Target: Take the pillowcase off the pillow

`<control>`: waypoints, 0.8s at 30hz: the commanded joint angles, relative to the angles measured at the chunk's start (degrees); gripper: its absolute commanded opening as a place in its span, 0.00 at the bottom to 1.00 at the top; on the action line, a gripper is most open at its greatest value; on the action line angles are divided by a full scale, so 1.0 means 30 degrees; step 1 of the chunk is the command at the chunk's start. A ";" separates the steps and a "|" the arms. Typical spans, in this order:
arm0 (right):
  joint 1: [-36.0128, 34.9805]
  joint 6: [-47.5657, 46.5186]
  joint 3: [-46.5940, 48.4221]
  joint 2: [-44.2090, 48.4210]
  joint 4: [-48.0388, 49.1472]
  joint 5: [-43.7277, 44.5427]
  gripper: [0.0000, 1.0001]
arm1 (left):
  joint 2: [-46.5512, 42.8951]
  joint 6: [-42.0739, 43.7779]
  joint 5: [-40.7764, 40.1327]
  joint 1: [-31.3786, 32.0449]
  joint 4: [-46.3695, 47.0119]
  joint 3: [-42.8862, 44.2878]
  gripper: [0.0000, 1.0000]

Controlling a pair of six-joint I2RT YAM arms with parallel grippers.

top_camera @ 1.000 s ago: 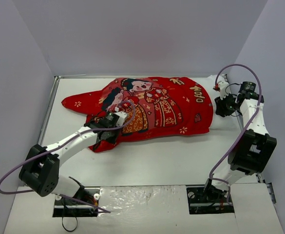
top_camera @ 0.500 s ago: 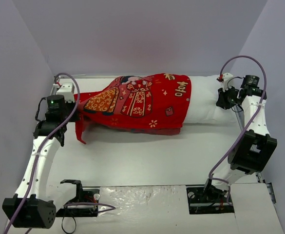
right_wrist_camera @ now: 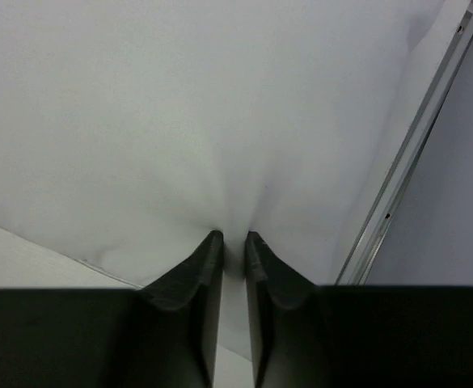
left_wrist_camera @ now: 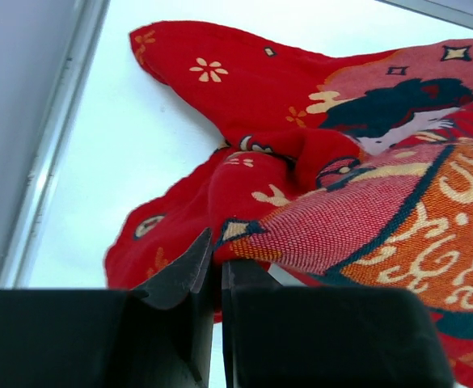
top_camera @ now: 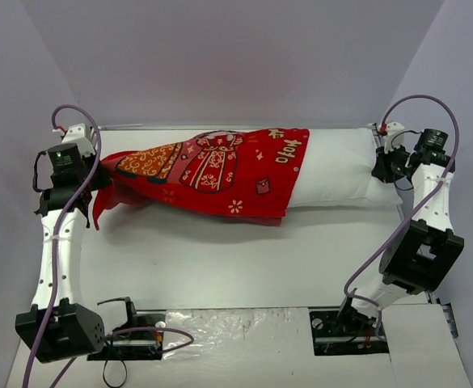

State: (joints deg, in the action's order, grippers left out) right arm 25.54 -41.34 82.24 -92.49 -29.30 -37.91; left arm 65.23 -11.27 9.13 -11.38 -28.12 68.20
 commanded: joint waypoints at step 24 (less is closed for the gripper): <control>-1.2879 -0.7424 -0.3446 0.5312 0.0128 0.4666 1.00 | 0.3122 -0.5182 0.2553 0.5661 0.4362 0.1198 0.94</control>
State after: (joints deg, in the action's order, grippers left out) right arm -13.47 -60.62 72.31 -76.29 -31.18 -28.32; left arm 69.32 -26.76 15.40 2.96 -18.48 69.17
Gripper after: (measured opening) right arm 0.999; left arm 0.944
